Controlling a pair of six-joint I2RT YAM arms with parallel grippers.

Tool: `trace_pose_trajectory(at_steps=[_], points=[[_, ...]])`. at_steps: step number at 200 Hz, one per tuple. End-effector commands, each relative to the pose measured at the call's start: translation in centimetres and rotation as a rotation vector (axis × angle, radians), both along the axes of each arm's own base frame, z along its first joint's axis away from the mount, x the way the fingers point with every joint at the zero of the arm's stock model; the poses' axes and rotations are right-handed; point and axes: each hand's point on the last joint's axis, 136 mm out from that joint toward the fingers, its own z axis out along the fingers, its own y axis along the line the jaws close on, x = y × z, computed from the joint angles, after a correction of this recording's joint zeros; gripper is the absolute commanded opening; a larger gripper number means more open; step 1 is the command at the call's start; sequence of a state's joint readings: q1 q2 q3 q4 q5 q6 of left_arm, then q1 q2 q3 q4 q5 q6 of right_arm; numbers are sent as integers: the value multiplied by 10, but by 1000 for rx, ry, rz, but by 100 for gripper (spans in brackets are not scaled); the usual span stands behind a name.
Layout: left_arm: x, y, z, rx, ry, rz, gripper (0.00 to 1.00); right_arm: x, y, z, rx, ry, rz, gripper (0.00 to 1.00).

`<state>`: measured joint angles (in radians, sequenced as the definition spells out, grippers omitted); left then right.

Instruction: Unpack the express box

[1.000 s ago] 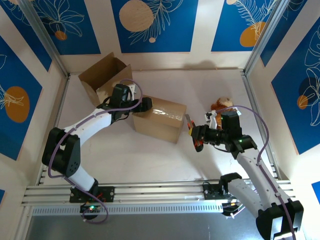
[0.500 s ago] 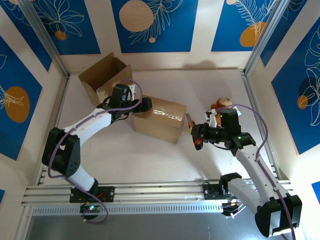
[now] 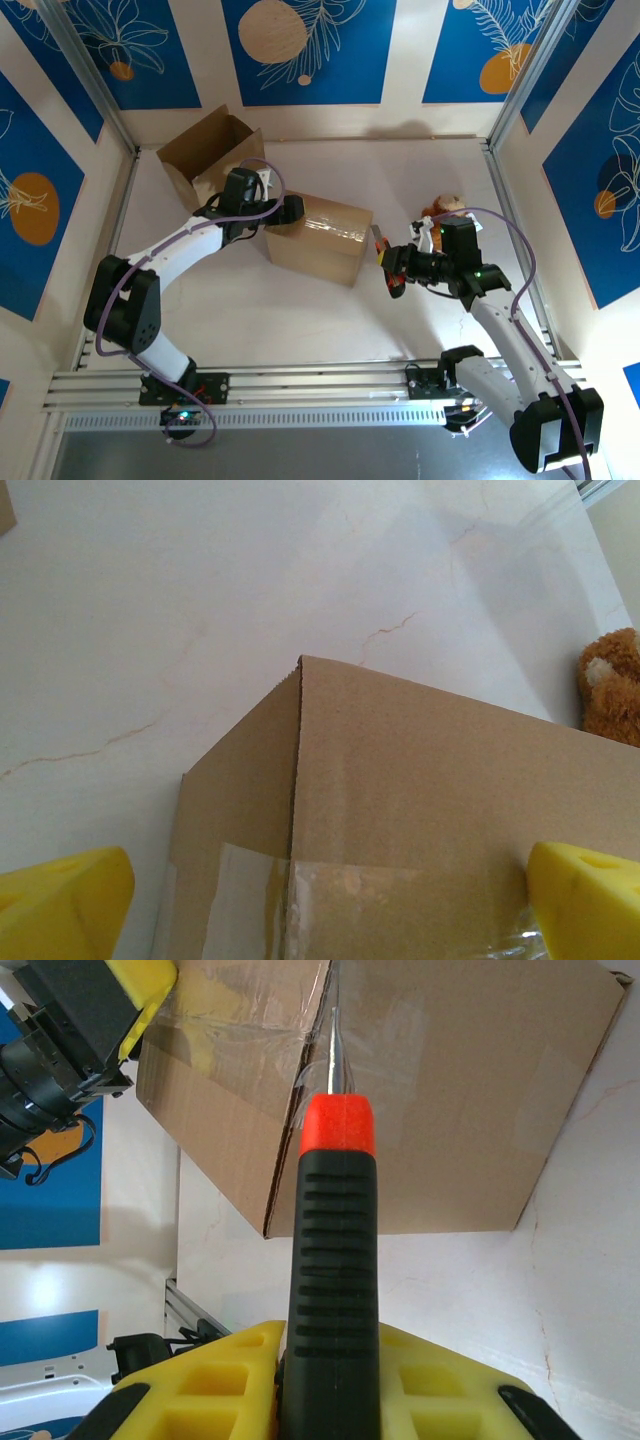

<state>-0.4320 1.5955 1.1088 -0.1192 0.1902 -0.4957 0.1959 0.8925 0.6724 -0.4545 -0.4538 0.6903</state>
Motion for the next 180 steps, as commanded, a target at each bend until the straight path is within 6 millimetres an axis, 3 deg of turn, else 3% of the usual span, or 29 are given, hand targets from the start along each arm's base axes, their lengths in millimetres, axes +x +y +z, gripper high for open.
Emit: trace_pose_trajectory(at_steps=[1, 180], points=[[-11, 15, -21, 84, 71, 16, 99, 4, 7, 18, 40, -33, 25, 0], [-10, 15, -22, 86, 70, 16, 99, 0, 17, 17, 41, -27, 48, 0]])
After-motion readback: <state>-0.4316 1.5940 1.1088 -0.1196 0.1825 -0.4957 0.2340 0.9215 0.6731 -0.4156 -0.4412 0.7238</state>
